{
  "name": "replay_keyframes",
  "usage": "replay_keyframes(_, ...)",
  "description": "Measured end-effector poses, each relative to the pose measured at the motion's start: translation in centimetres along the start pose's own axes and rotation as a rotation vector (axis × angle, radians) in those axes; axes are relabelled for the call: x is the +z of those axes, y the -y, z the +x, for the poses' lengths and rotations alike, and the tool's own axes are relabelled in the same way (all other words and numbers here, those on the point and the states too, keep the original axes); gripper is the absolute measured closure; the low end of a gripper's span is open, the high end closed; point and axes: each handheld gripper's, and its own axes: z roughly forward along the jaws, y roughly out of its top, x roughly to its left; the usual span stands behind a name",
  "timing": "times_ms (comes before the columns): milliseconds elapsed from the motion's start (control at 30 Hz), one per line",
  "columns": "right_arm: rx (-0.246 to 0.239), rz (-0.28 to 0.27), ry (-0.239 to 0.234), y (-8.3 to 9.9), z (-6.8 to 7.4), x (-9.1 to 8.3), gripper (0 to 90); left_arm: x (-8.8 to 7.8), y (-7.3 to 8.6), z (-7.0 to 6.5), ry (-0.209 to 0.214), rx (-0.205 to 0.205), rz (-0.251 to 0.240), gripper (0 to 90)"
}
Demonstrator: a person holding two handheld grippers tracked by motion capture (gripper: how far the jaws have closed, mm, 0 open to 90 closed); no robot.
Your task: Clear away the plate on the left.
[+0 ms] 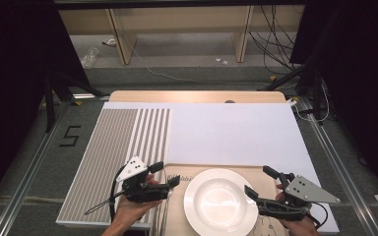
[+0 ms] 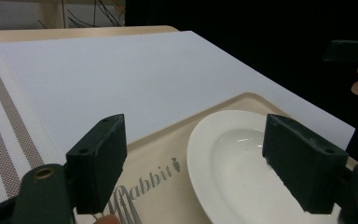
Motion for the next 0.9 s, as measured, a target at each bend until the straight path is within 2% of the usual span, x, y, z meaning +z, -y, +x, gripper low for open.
replay_keyframes(67, -0.003, -0.002, -0.001, 0.0, 0.0, 0.0, 17.7, 0.0, 0.2, 0.1, -0.009, 0.014, -0.008, 21.6)
replay_keyframes(233, -0.003, 0.0, -0.001, 0.0, 0.0, 0.0, 17.7, -0.4, 0.3, 0.3, -0.015, 0.014, -0.034, 21.1)
replay_keyframes(333, -0.004, -0.002, -0.002, -0.1, 0.1, 0.0, 17.7, -0.6, 0.5, 0.4, -0.009, -0.003, -0.056, 20.6)
replay_keyframes(600, -0.008, -0.003, -0.006, -0.2, 0.3, 0.0, 17.7, -1.2, 0.6, 0.5, -0.005, -0.003, -0.088, 19.5)
replay_keyframes(900, -0.005, -0.002, -0.005, -0.1, 0.1, -0.1, 17.6, -1.0, 0.5, 0.6, 0.002, -0.009, -0.094, 18.6)
